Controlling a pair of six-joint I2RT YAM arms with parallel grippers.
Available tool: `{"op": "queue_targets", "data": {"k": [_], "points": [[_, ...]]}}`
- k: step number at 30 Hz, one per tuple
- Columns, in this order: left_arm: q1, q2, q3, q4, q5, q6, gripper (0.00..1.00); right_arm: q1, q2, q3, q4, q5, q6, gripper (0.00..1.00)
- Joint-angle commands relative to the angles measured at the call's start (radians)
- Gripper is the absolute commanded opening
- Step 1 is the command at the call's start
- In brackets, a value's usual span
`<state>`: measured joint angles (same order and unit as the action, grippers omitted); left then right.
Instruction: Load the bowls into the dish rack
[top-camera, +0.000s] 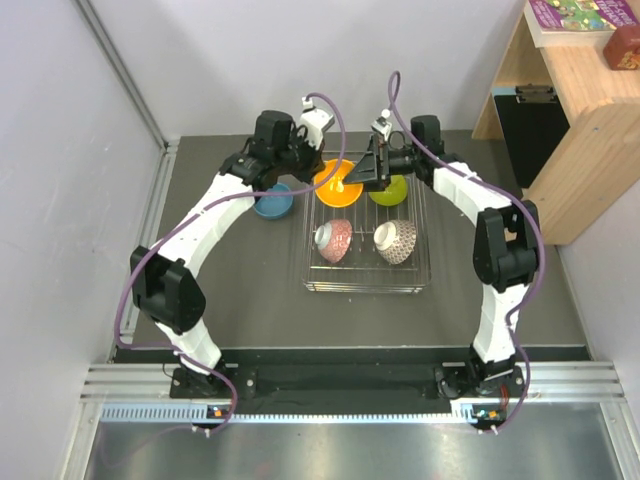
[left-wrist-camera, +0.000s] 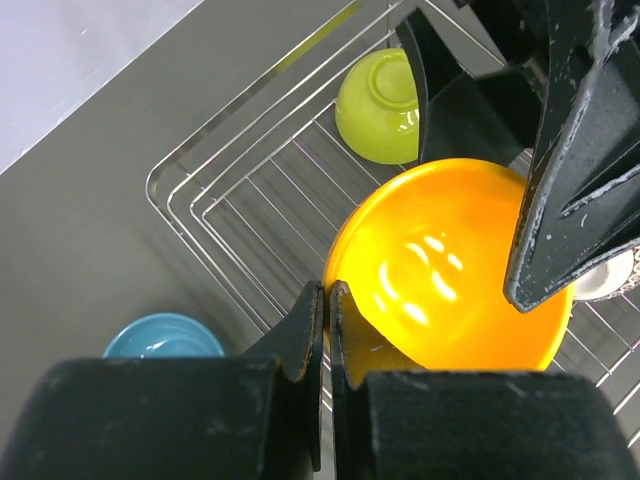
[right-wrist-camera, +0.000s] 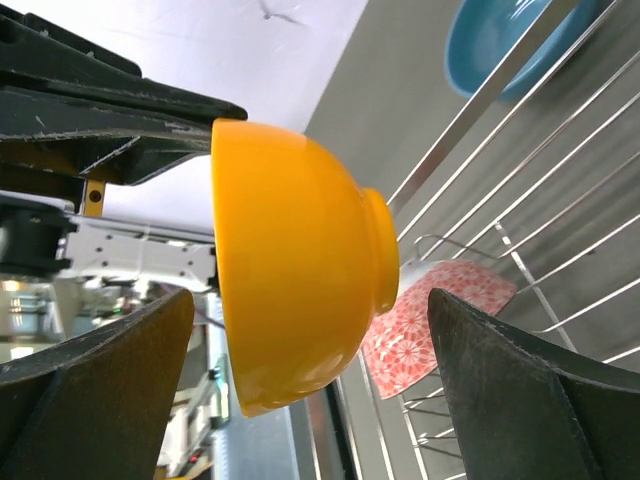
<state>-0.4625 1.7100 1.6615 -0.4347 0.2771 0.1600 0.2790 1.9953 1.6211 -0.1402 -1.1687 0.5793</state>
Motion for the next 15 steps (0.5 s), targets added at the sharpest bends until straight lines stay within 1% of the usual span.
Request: {"op": "queue_targets", "data": {"k": [1,10,12,15], "points": [[-0.008,-0.059,0.041,0.048,0.030,0.000,0.00,0.000,-0.001,-0.013,0.164,-0.103,0.065,1.00],[-0.024,-0.062,0.035,0.044,0.051,-0.014,0.00,0.022,0.002,-0.015,0.194,-0.108,0.073,1.00],[-0.025,-0.067,0.030,0.051,0.053,-0.017,0.00,0.025,0.007,-0.013,0.197,-0.111,0.076,0.98],[-0.025,-0.064,0.034,0.051,0.057,-0.019,0.00,0.031,0.014,-0.009,0.214,-0.126,0.086,0.92]]}}
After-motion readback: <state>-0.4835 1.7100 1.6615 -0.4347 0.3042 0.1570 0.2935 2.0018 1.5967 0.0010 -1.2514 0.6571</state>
